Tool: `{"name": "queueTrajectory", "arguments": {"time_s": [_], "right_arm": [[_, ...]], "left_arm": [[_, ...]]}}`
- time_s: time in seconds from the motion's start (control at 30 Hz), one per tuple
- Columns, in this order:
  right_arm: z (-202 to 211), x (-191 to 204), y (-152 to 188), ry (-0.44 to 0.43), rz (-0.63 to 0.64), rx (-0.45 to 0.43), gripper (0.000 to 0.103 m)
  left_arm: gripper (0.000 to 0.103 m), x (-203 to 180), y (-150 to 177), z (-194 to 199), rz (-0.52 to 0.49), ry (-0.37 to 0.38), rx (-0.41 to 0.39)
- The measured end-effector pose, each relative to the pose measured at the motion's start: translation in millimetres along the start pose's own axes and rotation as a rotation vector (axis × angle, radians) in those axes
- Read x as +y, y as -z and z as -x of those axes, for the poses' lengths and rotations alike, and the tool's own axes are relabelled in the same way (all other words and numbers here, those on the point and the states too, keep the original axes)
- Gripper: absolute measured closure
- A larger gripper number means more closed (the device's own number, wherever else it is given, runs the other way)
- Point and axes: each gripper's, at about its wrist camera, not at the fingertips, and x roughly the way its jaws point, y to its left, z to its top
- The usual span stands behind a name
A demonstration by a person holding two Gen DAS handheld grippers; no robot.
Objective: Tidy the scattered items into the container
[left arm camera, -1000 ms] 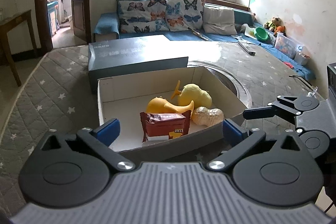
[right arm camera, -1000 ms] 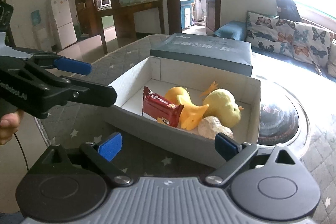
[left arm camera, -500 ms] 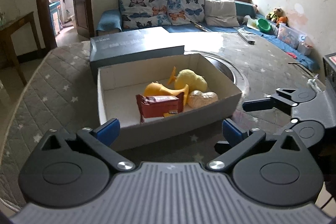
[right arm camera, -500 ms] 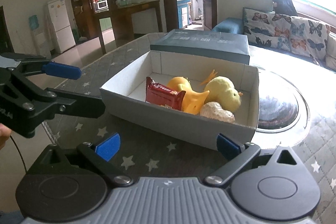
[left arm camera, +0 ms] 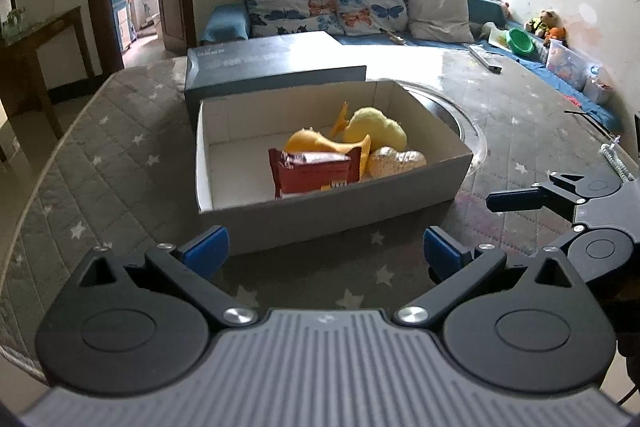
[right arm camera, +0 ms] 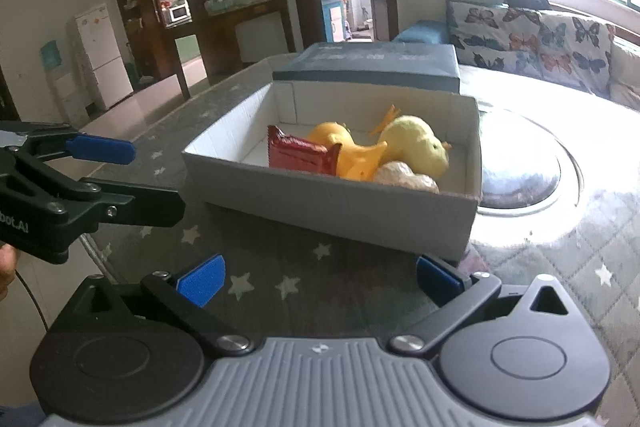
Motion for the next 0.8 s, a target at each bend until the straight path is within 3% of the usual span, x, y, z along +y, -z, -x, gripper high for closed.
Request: {"name": "queueTrajectory", "arguments": {"time_s": [0.27,0.47,0.8], "right_arm": [[-11.2,-9.5,17.5,0.041,-0.043,0.062,0.0],[-18.2,-14.0,22.5,0.062,-0.066,0.085,0.0],[-29.9,-18.3,28.4,0.087,-0.092,0.122,0.0]], "left_arm": [[0.0,6.4,11.4,-17.3,0.076,0.042,0.082],[0.0,2.4,16.5,-25.5,0.047,-0.038,0.123],[0.0,6.6,20.5,-44.1,0.087,-0.071,0.197]]}}
